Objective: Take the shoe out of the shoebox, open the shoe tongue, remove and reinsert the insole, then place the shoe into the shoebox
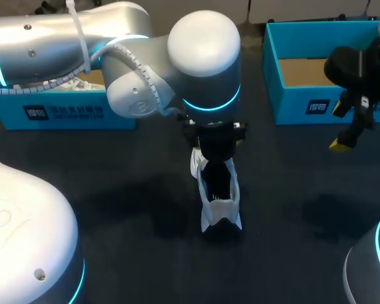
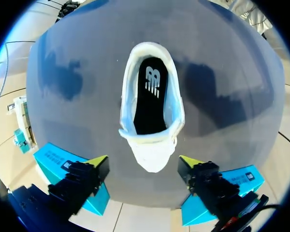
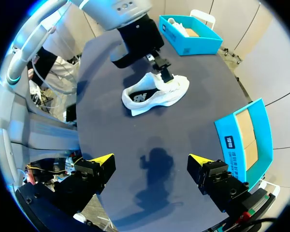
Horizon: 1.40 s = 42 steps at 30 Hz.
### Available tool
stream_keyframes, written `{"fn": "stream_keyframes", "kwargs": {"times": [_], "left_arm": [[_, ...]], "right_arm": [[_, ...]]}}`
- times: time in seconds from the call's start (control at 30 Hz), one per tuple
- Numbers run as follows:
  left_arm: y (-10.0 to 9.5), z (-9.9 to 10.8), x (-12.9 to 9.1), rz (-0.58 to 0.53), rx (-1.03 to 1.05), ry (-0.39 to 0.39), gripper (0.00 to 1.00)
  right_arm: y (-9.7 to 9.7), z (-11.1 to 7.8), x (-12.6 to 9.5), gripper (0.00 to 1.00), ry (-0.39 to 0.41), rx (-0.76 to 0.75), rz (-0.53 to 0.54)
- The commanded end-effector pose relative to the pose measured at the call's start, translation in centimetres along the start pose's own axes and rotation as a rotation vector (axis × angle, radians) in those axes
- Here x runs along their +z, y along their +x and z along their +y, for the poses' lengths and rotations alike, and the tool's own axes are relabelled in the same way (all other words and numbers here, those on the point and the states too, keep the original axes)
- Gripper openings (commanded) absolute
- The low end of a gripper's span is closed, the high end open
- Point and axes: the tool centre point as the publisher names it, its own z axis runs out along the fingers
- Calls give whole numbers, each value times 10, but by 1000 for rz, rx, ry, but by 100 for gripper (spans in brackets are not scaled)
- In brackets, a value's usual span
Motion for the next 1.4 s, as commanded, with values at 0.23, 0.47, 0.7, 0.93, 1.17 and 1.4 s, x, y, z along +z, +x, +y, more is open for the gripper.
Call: {"fn": "stream_keyframes", "kwargs": {"times": [0.23,0.47,0.7,0.93,1.17,1.4], "left_arm": [[0,3,12,20,-6,18,33],[10,-10,18,30,6,50,40],[19,-29,18,29,34,90,46],[25,-41,18,31,60,105,45],[23,-43,16,17,68,113,45],[18,-30,19,19,47,90,38]], "right_arm": [[-2,2,1,100,6,1,3],[-2,2,1,100,6,1,3],[-2,2,1,100,6,1,3],[-2,2,1,100,6,1,3],[-2,2,1,100,6,1,3],[-2,2,1,100,6,1,3]]}}
